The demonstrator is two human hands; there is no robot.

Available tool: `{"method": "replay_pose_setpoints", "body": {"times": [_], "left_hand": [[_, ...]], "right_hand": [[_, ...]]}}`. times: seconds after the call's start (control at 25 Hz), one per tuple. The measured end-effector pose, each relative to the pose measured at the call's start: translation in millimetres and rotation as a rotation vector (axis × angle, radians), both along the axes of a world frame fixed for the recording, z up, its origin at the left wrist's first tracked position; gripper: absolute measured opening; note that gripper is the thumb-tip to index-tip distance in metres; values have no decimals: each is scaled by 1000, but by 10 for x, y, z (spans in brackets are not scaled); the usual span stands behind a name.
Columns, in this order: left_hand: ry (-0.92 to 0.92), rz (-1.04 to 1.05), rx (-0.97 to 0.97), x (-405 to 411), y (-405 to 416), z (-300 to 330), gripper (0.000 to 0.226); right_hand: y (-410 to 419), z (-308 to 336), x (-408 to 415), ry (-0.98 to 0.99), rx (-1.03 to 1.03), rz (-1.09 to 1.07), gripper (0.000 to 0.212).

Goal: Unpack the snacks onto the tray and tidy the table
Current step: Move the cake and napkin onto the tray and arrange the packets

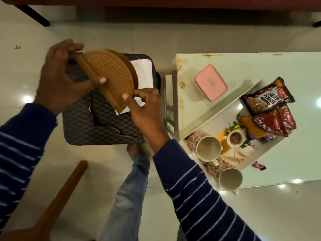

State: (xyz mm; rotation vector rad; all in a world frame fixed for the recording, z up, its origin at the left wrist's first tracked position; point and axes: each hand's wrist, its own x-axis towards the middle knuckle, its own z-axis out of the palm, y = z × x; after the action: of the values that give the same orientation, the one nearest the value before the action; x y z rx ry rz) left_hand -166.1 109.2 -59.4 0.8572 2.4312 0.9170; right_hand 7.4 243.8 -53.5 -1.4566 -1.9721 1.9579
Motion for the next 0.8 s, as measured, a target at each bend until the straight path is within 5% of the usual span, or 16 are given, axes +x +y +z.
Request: {"method": "replay_pose_setpoints", "body": {"times": [0.12,0.32,0.64,0.8], "left_hand": [[-52,-56,-67,-19,-117,168,102],[-123,-246,-98,353,217,496,90],[-150,-561,3,1978,1760,593,71],[-95,-652,-85,2621,2252,239,59]], "right_hand": [[38,252,277,58,23,56,26],[349,629,1062,226,83,72,19],[1147,609,2754,-37,658,-3,16],[1417,388,3367,-161,673,-77,25]]}}
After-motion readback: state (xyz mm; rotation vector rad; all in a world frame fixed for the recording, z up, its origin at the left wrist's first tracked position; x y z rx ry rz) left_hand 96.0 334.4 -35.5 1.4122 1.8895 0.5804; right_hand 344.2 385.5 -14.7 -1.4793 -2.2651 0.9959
